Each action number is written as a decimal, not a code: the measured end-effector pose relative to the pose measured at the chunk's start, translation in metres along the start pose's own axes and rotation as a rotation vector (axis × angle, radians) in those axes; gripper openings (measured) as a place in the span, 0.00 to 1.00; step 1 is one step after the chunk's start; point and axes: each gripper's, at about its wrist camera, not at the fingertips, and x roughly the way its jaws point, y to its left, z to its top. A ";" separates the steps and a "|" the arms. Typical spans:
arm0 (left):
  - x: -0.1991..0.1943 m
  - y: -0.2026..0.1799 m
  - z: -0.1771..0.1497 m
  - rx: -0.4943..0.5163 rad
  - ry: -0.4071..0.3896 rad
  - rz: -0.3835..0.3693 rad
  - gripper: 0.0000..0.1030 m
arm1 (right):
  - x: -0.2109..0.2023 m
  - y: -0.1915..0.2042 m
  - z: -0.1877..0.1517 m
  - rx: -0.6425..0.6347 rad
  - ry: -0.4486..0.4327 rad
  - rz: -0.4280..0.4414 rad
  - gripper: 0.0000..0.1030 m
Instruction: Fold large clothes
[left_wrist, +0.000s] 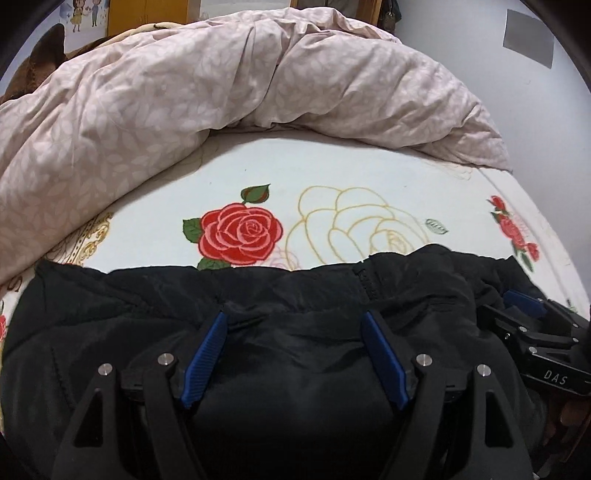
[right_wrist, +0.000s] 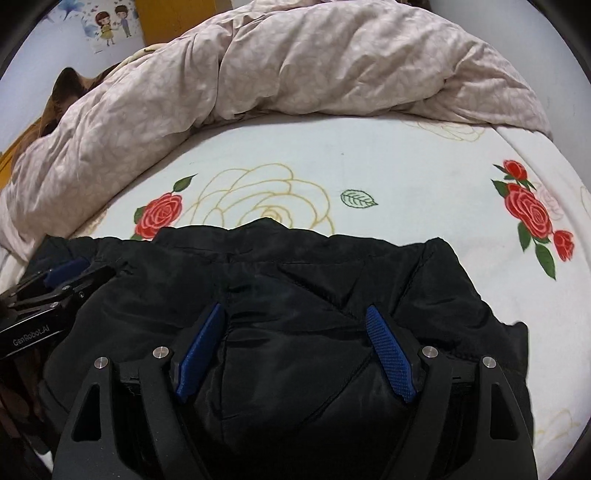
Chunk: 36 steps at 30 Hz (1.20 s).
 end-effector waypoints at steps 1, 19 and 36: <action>0.004 -0.002 -0.001 0.008 -0.001 0.013 0.76 | 0.003 -0.001 0.000 0.005 0.000 -0.003 0.76; -0.035 0.104 -0.009 -0.064 -0.020 0.167 0.75 | -0.028 -0.057 -0.008 0.099 -0.028 -0.097 0.75; -0.013 0.111 -0.024 -0.117 -0.076 0.148 0.75 | -0.005 -0.061 -0.014 0.119 -0.053 -0.084 0.75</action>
